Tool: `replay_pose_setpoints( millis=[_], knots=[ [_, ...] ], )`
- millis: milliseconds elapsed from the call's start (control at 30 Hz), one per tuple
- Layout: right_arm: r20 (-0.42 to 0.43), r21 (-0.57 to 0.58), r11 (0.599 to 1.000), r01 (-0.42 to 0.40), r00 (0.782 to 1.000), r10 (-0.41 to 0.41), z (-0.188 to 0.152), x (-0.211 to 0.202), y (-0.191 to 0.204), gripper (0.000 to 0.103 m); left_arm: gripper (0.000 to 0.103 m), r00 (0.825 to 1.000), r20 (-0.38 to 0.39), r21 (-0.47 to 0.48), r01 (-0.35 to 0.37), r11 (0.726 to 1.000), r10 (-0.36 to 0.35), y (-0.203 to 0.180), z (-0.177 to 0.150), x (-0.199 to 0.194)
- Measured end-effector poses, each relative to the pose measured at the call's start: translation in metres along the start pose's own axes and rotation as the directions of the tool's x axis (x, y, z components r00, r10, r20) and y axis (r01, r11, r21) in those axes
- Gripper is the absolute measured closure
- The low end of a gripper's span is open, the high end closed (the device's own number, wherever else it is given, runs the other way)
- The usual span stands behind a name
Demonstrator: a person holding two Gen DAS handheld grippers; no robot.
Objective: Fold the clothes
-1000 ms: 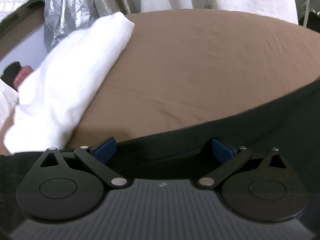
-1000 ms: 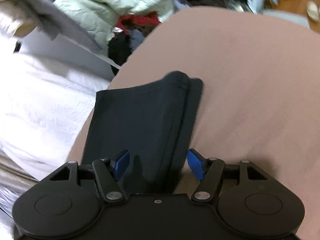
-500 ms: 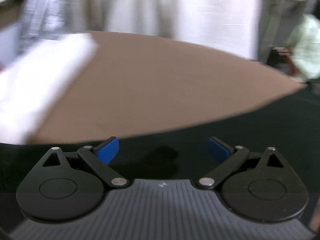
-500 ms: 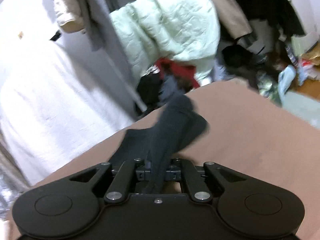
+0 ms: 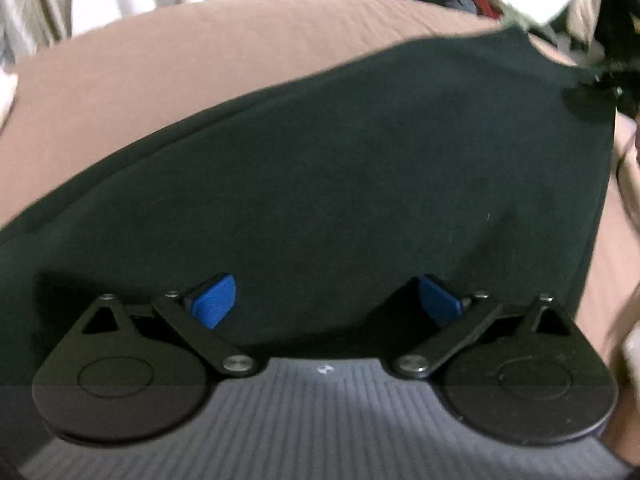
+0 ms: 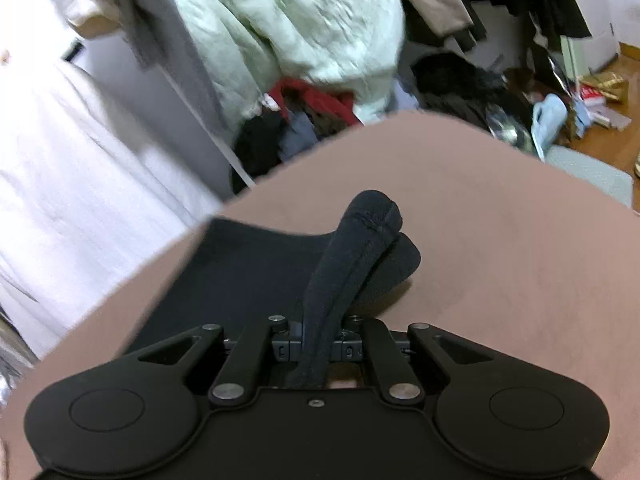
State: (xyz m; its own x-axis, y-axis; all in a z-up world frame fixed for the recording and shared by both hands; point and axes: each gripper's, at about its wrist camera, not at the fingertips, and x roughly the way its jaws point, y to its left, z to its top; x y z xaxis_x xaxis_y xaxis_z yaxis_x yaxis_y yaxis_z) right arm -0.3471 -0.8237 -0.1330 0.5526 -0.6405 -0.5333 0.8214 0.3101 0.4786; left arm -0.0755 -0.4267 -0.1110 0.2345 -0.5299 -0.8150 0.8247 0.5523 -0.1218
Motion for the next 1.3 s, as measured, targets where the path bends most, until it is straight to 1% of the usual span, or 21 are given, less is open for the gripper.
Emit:
replay_pose_setpoints(
  millis=[67, 100, 167, 267, 400, 467, 533, 567, 600, 700, 833, 867, 900, 933, 967, 1033, 1100, 1133, 1200, 1233, 1300],
  knots=[
    [0.049, -0.116, 0.993, 0.002, 0.999, 0.003, 0.004, -0.019, 0.029, 0.095, 0.005, 0.997, 0.056, -0.072, 0.057, 0.996, -0.053, 0.014, 0.003, -0.020],
    [0.076, -0.238, 0.970, 0.038, 0.997, -0.021, 0.001, -0.028, 0.054, 0.095, 0.005, 0.994, 0.090, -0.101, 0.071, 0.992, -0.062, 0.024, 0.005, -0.032],
    [0.118, -0.434, 0.899, 0.066, 0.993, -0.015, -0.012, -0.043, 0.102, 0.095, 0.005, 0.990, 0.135, -0.142, 0.049, 0.989, -0.030, 0.044, 0.011, -0.054],
    [0.092, -0.567, 0.822, -0.053, 0.988, 0.127, -0.036, -0.077, 0.151, 0.095, 0.005, 0.982, 0.187, -0.183, 0.034, 0.982, 0.001, 0.071, 0.012, -0.082],
    [0.021, -0.716, 0.670, -0.196, 0.953, 0.302, -0.069, -0.123, 0.213, 0.095, 0.005, 0.970, 0.238, -0.226, 0.097, 0.969, -0.041, 0.103, 0.005, -0.105],
    [-0.038, -0.759, 0.597, -0.260, 0.933, 0.357, -0.091, -0.151, 0.229, 0.095, 0.005, 0.967, 0.253, -0.250, 0.088, 0.964, -0.022, 0.112, -0.001, -0.106],
    [-0.116, -0.791, 0.525, -0.315, 0.919, 0.377, -0.119, -0.169, 0.239, 0.095, 0.005, 0.971, 0.238, -0.285, 0.106, 0.953, -0.036, 0.120, -0.008, -0.094],
    [-0.155, -0.809, 0.484, -0.334, 0.915, 0.371, -0.135, -0.172, 0.242, 0.095, 0.005, 0.972, 0.228, -0.307, 0.122, 0.944, -0.052, 0.124, -0.013, -0.086],
    [-0.189, -0.837, 0.434, -0.334, 0.920, 0.344, -0.152, -0.169, 0.244, 0.095, 0.005, 0.974, 0.213, -0.343, 0.146, 0.928, -0.075, 0.130, -0.020, -0.075],
    [-0.277, -0.900, 0.273, -0.341, 0.928, 0.247, -0.205, -0.160, 0.248, 0.094, 0.005, 0.974, 0.160, -0.461, 0.216, 0.861, -0.160, 0.143, -0.028, -0.040],
    [-0.361, -0.929, 0.046, -0.366, 0.928, 0.095, -0.276, -0.148, 0.254, 0.094, 0.006, 0.977, 0.169, -0.477, 0.199, 0.856, -0.133, 0.142, -0.024, -0.026],
    [-0.371, -0.928, 0.009, -0.373, 0.926, 0.066, -0.288, -0.146, 0.255, 0.094, 0.006, 0.979, 0.170, -0.468, 0.182, 0.865, -0.114, 0.141, -0.022, -0.027],
    [-0.376, -0.926, 0.020, -0.378, 0.924, 0.066, -0.288, -0.144, 0.253, 0.094, 0.006, 0.981, 0.168, -0.459, 0.161, 0.874, -0.093, 0.139, -0.021, -0.027],
    [-0.382, -0.921, 0.051, -0.386, 0.921, 0.078, -0.282, -0.145, 0.254, 0.094, 0.006, 0.983, 0.166, -0.454, 0.150, 0.878, -0.082, 0.138, -0.021, -0.028],
    [-0.379, -0.918, 0.086, -0.388, 0.919, 0.106, -0.272, -0.151, 0.255, 0.094, 0.006, 0.984, 0.163, -0.451, 0.141, 0.881, -0.074, 0.138, -0.021, -0.028],
    [-0.356, -0.908, 0.156, -0.389, 0.913, 0.200, -0.248, -0.171, 0.257, 0.094, 0.006, 0.983, 0.158, -0.463, 0.153, 0.873, -0.089, 0.139, -0.024, -0.032],
    [-0.351, -0.870, 0.243, -0.429, 0.885, 0.305, -0.218, -0.190, 0.253, 0.094, 0.006, 0.979, 0.162, -0.482, 0.186, 0.856, -0.121, 0.143, -0.029, -0.033],
    [-0.365, -0.844, 0.269, -0.464, 0.864, 0.346, -0.206, -0.196, 0.248, 0.094, 0.006, 0.977, 0.165, -0.490, 0.200, 0.848, -0.135, 0.144, -0.030, -0.032],
    [-0.413, -0.794, 0.292, -0.533, 0.826, 0.383, -0.188, -0.202, 0.237, 0.094, 0.006, 0.978, 0.163, -0.484, 0.193, 0.853, -0.129, 0.142, -0.029, -0.031],
    [-0.439, -0.778, 0.295, -0.554, 0.816, 0.376, -0.185, -0.200, 0.232, 0.094, 0.006, 0.979, 0.162, -0.478, 0.185, 0.859, -0.120, 0.141, -0.028, -0.030],
    [-0.502, -0.760, 0.272, -0.591, 0.799, 0.333, -0.187, -0.191, 0.226, 0.093, 0.006, 0.983, 0.156, -0.457, 0.163, 0.874, -0.101, 0.137, -0.028, -0.028]
  ],
)
